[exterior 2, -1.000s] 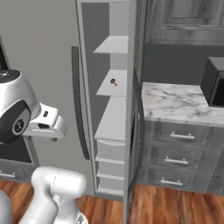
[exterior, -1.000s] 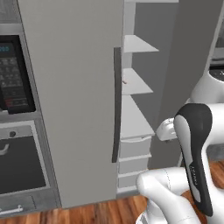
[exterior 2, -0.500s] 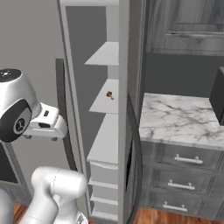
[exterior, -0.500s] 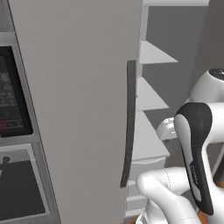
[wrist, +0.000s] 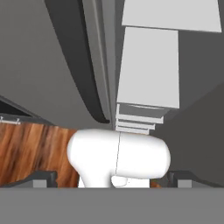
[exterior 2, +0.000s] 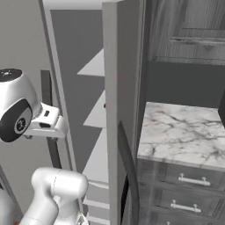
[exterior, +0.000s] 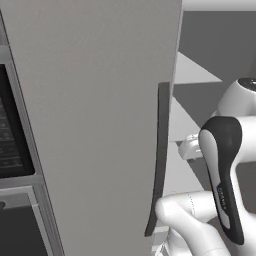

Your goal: Take the mushroom, broccoli, and mushroom from the freezer and place them in the bowl on the counter.

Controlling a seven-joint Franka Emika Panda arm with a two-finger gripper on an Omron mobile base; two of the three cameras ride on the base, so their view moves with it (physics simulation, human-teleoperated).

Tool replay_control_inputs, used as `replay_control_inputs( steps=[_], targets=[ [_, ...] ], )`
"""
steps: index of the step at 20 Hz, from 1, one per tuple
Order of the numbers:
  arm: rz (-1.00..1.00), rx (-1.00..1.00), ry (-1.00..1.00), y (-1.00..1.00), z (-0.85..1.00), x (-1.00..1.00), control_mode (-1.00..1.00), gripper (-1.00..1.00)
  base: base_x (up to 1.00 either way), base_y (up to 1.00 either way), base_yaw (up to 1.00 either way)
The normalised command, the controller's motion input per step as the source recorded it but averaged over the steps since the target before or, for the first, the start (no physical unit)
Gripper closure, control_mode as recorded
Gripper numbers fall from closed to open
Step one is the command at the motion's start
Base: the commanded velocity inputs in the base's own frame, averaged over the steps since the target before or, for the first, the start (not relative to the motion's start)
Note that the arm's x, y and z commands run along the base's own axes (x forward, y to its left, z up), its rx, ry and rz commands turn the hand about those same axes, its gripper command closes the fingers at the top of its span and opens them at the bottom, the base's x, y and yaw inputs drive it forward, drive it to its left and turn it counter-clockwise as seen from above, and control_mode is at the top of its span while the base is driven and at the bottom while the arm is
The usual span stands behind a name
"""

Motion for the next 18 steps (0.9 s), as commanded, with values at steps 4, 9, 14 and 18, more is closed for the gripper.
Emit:
replay_control_inputs(
  steps=[4,9,14,18],
  targets=[
    [0.00,0.00,0.00,0.00,0.00,0.00,1.00,-1.00,0.10,-0.40,0.02],
    [0.00,0.00,0.00,0.00,0.00,0.00,1.00,-1.00,0.03,-0.53,0.01],
    [0.00,0.00,0.00,0.00,0.00,0.00,1.00,-1.00,0.12,-0.26,0.00],
    [0.00,0.00,-0.01,0.00,-0.03,0.03,-1.00,-1.00,0.00,0.00,0.00]
  ],
)
